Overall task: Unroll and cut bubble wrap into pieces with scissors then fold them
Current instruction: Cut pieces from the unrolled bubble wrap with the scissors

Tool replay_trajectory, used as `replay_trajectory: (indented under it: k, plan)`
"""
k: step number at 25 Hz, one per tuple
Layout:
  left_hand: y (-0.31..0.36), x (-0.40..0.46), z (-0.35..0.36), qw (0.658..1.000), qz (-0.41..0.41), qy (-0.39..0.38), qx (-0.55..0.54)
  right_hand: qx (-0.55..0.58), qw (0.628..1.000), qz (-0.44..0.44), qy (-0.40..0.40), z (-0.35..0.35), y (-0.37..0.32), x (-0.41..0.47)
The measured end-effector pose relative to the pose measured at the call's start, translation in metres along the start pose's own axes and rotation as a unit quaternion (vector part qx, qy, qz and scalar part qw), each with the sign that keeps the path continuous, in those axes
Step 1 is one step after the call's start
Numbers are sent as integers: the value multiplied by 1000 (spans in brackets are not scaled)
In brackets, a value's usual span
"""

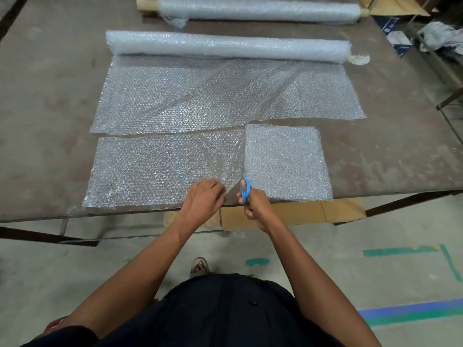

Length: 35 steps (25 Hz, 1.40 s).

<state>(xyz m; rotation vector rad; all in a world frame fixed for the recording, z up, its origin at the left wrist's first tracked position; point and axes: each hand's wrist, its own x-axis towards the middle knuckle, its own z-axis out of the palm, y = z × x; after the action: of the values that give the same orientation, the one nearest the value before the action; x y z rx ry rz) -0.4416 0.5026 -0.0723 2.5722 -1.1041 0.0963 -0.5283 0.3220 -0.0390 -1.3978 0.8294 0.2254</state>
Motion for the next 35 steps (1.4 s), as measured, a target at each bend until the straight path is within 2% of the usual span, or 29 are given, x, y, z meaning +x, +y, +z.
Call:
replay_trajectory:
  k: [6, 9, 18, 26, 35]
  plan:
    - [1, -6, -5, 977, -125, 36, -170, 54, 998, 41, -17, 7, -3, -12]
    - [-2, -8, -3, 962, -151, 39, -223, 79, 996, 40, -28, 9, -5, -7]
    - [-9, -6, -2, 970, -114, 21, -215, 31, 999, -6, -17, 10, -28, 19]
    - [-11, -9, -3, 967, -112, 28, -228, -44, 999, -8, 17, 4, -22, 19]
    - [-5, -13, -2, 949, -151, 72, -267, 22, 999, 34, -35, -1, -22, 11]
